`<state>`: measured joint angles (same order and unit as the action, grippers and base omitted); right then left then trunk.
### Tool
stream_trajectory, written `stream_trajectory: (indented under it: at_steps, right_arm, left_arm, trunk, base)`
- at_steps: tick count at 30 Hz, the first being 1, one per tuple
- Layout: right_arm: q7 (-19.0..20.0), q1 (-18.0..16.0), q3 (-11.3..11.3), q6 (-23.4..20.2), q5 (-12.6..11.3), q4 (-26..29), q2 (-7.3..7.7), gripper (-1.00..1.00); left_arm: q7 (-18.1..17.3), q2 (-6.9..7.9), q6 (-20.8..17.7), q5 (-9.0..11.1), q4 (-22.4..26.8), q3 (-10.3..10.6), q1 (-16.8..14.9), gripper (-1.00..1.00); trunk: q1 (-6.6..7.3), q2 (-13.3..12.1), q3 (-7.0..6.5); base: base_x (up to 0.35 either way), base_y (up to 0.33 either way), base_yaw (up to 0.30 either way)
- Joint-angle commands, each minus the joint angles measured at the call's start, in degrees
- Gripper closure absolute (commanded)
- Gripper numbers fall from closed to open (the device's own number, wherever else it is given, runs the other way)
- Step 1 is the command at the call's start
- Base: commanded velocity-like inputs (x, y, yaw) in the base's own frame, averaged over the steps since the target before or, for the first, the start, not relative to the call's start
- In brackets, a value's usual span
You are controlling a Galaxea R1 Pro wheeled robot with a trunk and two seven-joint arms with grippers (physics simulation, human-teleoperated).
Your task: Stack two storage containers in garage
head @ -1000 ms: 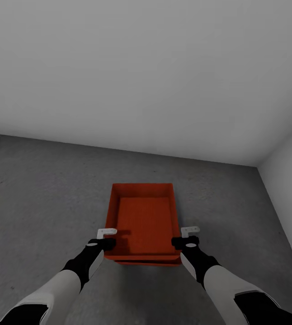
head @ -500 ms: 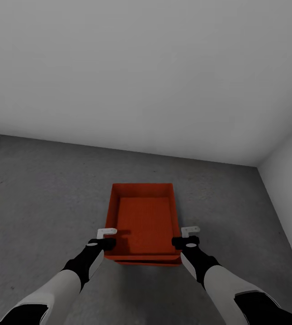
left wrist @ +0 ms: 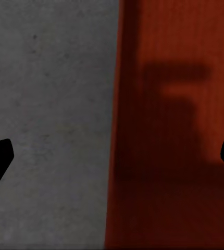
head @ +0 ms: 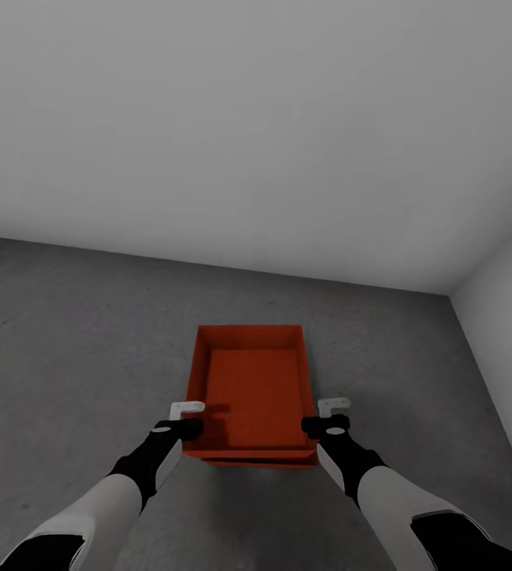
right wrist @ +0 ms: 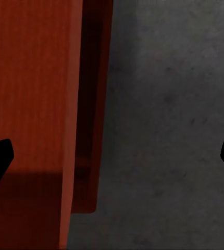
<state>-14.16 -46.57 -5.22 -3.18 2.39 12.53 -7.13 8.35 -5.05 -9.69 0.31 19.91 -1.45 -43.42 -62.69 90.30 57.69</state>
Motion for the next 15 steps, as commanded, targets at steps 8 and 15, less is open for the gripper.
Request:
stream_trajectory:
  at_steps: [8, 15]
  right_arm:
    - [-0.4, 0.0, -0.4, -0.3, 0.2, 0.0, -0.03, -1.0]
    - [-0.4, 0.0, -0.4, -0.3, 0.2, 0.0, -0.07, -1.0]
  left_arm:
    - [0.1, 0.1, -0.3, 0.0, 0.2, -0.3, 0.0, -1.0]
    - [0.3, 0.05, 0.2, -0.1, 0.4, -0.1, 0.0, -1.0]
  trunk:
    - [1.77, -3.2, -1.41]
    - [1.99, -3.6, -1.59]
  base:
    - [0.0, 0.0, 0.0]
    - [0.0, 0.0, 0.0]
